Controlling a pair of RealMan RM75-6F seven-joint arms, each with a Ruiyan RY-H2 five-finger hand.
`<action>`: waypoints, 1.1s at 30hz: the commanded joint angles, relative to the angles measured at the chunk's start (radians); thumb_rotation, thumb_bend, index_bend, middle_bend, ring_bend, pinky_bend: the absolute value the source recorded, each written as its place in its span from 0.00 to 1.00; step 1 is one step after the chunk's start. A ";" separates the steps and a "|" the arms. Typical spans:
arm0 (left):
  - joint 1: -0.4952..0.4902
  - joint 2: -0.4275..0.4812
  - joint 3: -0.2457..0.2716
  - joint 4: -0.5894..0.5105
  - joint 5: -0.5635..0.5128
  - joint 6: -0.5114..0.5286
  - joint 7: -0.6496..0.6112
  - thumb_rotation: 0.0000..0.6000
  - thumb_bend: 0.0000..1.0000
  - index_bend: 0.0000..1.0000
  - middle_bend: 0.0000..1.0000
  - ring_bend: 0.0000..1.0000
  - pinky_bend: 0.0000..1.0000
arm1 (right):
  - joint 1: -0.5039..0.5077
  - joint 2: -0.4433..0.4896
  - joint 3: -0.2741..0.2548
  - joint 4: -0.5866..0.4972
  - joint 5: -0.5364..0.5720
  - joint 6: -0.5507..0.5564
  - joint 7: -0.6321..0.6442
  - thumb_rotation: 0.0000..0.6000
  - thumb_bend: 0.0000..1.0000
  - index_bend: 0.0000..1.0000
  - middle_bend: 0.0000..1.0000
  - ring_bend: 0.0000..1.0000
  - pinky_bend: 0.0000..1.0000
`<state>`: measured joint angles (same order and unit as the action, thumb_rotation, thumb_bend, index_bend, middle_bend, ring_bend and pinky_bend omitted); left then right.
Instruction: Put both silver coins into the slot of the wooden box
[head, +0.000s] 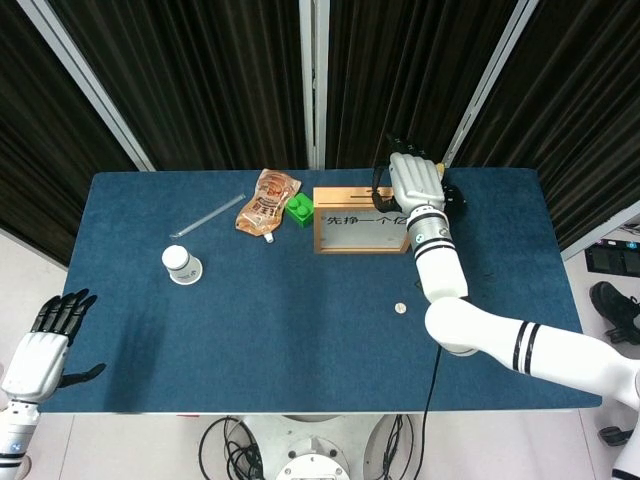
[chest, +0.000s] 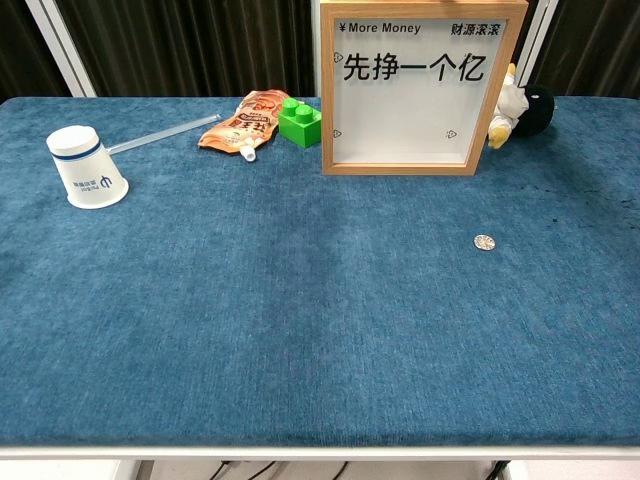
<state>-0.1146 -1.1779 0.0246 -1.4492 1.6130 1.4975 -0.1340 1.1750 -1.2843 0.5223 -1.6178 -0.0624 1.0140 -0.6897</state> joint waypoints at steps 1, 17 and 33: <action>0.000 0.001 0.000 -0.001 0.000 0.000 0.001 1.00 0.00 0.03 0.01 0.00 0.00 | 0.019 0.004 -0.016 0.018 0.036 -0.026 -0.021 1.00 0.36 0.76 0.00 0.00 0.00; 0.001 -0.007 -0.002 0.014 -0.013 -0.007 -0.012 1.00 0.00 0.03 0.01 0.00 0.00 | 0.074 -0.008 -0.074 0.079 0.087 -0.069 -0.036 1.00 0.37 0.76 0.00 0.00 0.00; 0.003 -0.008 -0.004 0.026 -0.022 -0.013 -0.025 1.00 0.00 0.03 0.01 0.00 0.00 | 0.090 -0.019 -0.094 0.109 0.099 -0.079 -0.018 1.00 0.37 0.76 0.00 0.00 0.00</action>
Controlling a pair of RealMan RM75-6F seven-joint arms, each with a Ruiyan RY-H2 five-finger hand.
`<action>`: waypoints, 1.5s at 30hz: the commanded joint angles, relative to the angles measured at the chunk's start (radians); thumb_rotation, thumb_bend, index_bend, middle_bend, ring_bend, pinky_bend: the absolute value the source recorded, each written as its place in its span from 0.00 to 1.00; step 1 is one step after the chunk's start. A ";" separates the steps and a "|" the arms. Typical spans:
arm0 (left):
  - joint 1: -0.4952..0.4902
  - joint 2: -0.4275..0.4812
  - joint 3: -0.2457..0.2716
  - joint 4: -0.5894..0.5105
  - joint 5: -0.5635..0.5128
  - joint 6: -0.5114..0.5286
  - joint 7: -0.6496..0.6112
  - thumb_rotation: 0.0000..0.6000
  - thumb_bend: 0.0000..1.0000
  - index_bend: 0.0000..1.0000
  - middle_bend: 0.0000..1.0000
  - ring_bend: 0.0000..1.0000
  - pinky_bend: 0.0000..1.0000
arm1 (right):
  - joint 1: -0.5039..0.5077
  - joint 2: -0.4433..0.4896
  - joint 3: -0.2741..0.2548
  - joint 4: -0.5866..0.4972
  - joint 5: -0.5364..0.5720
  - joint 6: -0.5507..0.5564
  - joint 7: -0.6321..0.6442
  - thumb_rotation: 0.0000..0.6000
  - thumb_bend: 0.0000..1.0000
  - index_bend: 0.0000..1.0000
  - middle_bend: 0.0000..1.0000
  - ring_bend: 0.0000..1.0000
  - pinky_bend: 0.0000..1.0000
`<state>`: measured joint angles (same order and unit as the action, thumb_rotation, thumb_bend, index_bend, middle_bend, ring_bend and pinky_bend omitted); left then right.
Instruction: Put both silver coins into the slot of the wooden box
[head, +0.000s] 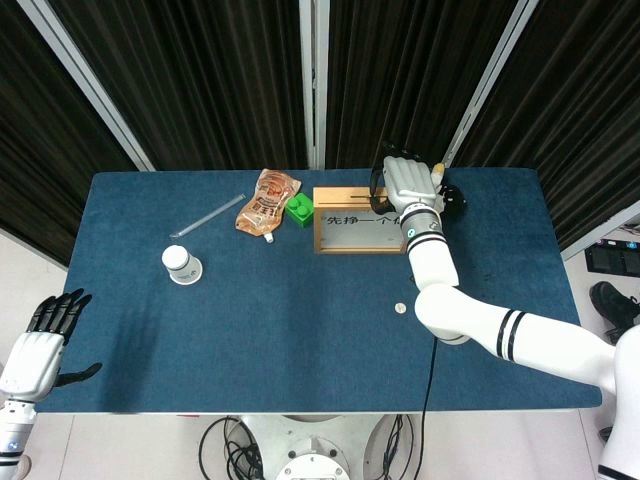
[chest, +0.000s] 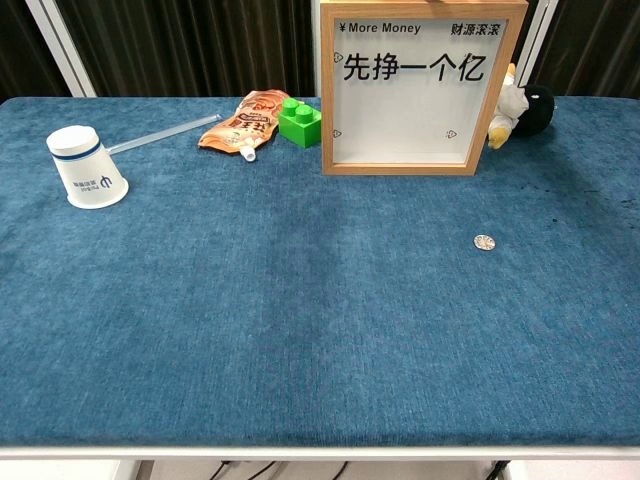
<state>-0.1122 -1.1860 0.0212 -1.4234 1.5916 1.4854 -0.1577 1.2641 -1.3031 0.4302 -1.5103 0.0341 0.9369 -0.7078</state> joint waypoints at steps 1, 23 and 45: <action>0.000 0.000 -0.001 0.001 -0.001 0.000 -0.002 1.00 0.00 0.03 0.01 0.00 0.00 | 0.001 -0.001 -0.003 0.003 0.005 -0.003 0.001 1.00 0.37 0.76 0.00 0.00 0.00; 0.004 0.007 -0.002 -0.003 -0.001 0.005 -0.004 1.00 0.00 0.03 0.01 0.00 0.00 | 0.005 0.010 -0.030 0.018 0.014 -0.078 0.013 1.00 0.37 0.25 0.00 0.00 0.00; 0.002 0.011 -0.005 -0.019 0.000 0.005 0.011 1.00 0.00 0.03 0.01 0.00 0.00 | -0.086 0.093 -0.018 -0.093 -0.255 -0.101 0.229 1.00 0.37 0.05 0.00 0.00 0.00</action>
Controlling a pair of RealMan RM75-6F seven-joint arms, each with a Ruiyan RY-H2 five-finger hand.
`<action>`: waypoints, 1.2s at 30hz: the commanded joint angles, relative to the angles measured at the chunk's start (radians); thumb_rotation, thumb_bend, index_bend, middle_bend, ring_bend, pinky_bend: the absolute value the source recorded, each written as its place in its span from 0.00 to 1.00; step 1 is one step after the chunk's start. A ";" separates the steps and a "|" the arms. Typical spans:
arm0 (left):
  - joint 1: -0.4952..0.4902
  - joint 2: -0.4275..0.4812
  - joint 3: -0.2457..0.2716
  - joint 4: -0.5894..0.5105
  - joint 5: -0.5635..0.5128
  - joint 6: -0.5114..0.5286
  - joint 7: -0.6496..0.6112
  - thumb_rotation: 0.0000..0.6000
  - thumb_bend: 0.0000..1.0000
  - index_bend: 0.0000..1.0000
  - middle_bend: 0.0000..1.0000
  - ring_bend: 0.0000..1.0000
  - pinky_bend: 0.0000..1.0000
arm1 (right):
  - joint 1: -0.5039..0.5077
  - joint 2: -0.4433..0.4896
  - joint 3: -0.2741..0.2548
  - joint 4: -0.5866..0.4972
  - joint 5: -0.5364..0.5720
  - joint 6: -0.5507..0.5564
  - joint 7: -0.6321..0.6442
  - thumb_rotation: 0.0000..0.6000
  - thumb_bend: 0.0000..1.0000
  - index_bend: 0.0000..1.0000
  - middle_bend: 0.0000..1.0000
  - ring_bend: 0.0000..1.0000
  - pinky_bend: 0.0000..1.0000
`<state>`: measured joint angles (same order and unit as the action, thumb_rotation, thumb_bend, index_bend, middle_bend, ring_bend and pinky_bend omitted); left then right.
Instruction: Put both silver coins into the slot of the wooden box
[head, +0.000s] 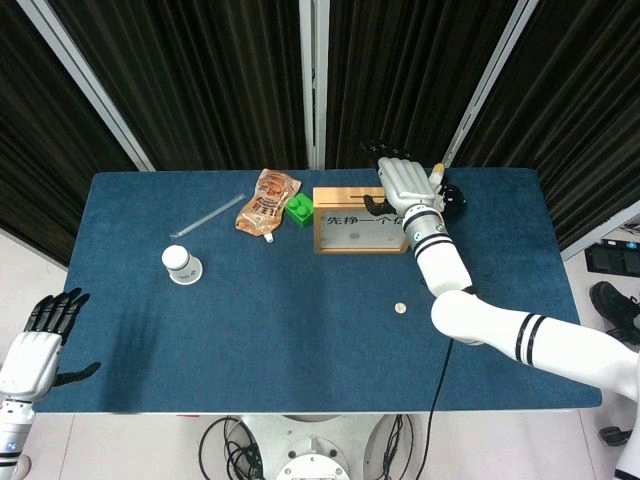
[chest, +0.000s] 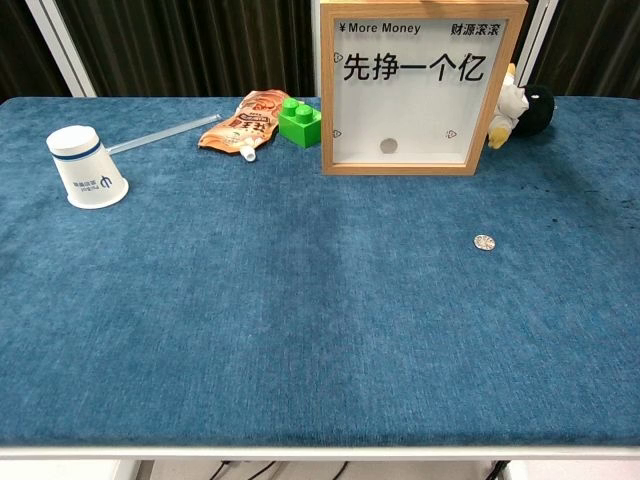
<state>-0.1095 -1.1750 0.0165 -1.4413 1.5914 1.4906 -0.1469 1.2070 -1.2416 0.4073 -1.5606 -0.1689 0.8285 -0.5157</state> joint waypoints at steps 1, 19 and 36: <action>-0.001 0.000 0.000 -0.002 0.000 -0.001 0.001 1.00 0.00 0.03 0.01 0.00 0.00 | -0.043 0.044 0.006 -0.062 -0.076 0.016 0.050 1.00 0.37 0.05 0.00 0.00 0.00; -0.002 -0.013 -0.010 -0.016 -0.010 0.000 0.042 1.00 0.00 0.03 0.01 0.00 0.00 | -0.674 0.136 -0.396 -0.197 -1.181 0.525 0.366 1.00 0.32 0.04 0.00 0.00 0.00; 0.008 -0.031 -0.014 -0.002 -0.029 0.001 0.063 1.00 0.00 0.03 0.01 0.00 0.00 | -0.790 -0.174 -0.496 0.348 -1.374 0.493 0.551 1.00 0.23 0.10 0.00 0.00 0.00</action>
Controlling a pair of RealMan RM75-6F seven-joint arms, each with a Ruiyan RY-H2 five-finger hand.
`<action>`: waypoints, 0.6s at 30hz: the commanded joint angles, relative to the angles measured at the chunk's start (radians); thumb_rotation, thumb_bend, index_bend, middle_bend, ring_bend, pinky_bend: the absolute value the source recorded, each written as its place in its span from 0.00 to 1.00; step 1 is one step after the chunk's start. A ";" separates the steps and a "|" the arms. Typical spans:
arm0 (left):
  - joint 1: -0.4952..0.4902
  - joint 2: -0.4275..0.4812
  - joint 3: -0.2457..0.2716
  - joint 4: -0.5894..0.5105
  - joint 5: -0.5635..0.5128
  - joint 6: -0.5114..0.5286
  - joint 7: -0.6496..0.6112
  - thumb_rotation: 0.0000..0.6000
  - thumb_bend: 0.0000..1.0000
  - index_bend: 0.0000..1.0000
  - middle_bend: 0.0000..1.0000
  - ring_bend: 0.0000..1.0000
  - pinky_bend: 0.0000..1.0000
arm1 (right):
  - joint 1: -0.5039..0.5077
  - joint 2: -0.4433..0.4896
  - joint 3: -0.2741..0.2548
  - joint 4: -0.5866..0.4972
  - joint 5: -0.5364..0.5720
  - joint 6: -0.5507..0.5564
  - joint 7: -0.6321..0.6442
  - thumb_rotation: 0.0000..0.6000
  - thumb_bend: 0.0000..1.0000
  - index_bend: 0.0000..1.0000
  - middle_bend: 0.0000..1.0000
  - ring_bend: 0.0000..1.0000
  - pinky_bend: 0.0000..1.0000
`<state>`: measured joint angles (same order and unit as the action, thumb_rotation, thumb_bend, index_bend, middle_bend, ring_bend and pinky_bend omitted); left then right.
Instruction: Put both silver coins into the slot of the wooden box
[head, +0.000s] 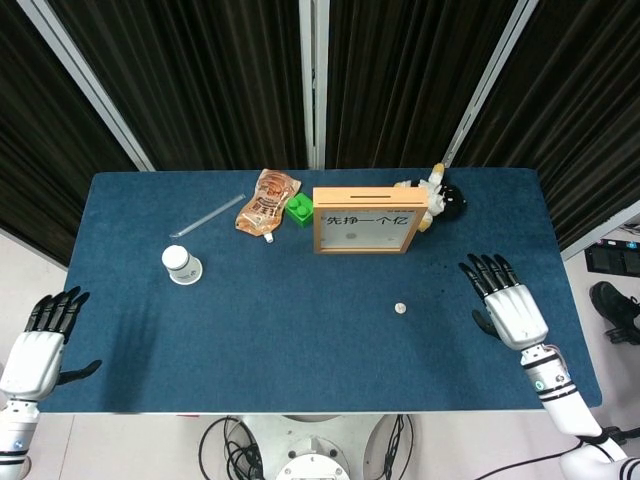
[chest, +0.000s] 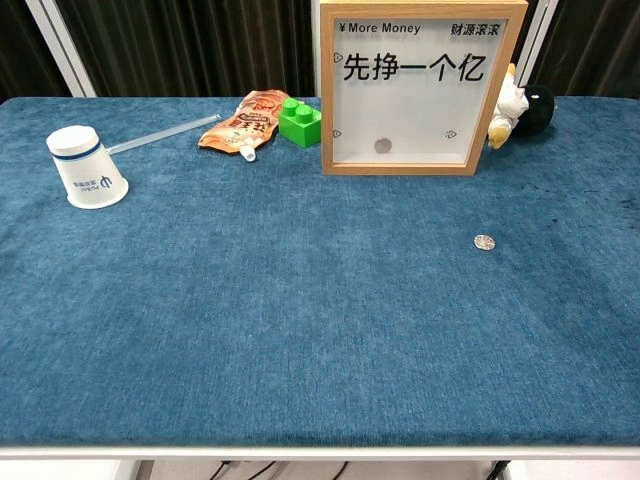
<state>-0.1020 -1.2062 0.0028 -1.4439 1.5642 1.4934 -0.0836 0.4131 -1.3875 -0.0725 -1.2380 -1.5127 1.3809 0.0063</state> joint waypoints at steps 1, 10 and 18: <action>0.000 0.000 0.000 0.002 -0.003 -0.003 -0.001 1.00 0.00 0.03 0.01 0.00 0.00 | 0.012 -0.029 -0.016 0.023 -0.035 -0.074 0.025 1.00 0.22 0.13 0.00 0.00 0.00; 0.003 -0.008 -0.005 0.025 -0.013 -0.003 -0.025 1.00 0.00 0.03 0.01 0.00 0.00 | 0.072 -0.085 0.016 0.017 -0.039 -0.198 -0.011 1.00 0.22 0.24 0.00 0.00 0.00; 0.006 -0.004 -0.005 0.032 -0.013 -0.001 -0.039 1.00 0.00 0.03 0.01 0.00 0.00 | 0.104 -0.158 0.045 0.066 -0.038 -0.249 0.002 1.00 0.22 0.25 0.00 0.00 0.00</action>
<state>-0.0961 -1.2101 -0.0020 -1.4122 1.5510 1.4922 -0.1229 0.5109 -1.5375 -0.0320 -1.1801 -1.5502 1.1392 0.0068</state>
